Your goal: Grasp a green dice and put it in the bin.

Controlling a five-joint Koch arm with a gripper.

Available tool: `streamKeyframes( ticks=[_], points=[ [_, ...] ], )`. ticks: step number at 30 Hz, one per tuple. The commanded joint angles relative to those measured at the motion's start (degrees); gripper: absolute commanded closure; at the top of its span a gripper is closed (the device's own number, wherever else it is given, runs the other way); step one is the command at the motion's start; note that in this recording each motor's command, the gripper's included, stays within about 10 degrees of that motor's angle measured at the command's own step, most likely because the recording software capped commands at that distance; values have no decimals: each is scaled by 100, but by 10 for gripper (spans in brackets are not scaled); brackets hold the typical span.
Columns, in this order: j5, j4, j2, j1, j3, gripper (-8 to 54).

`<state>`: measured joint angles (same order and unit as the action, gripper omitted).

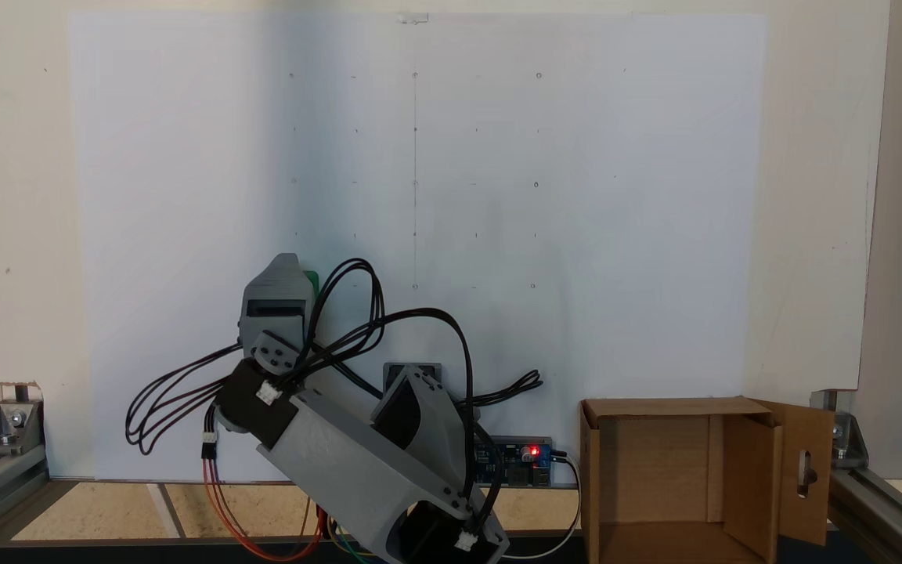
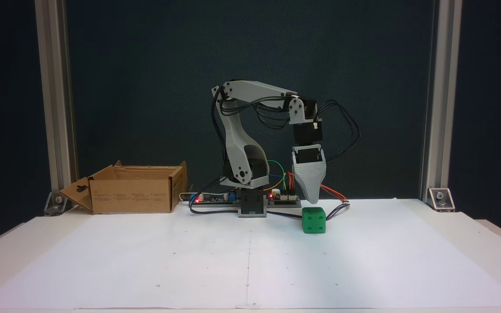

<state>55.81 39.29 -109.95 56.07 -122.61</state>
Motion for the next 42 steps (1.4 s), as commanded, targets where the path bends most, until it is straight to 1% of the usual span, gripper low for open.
streamKeyframes(
  ticks=[1, 23, 42],
  points=[
    [536, -62, -149, 0, 132, 23],
    [650, -598, -53, -9, -325, 32],
    [800, -1020, 694, 18, -334, 32]
  ],
)
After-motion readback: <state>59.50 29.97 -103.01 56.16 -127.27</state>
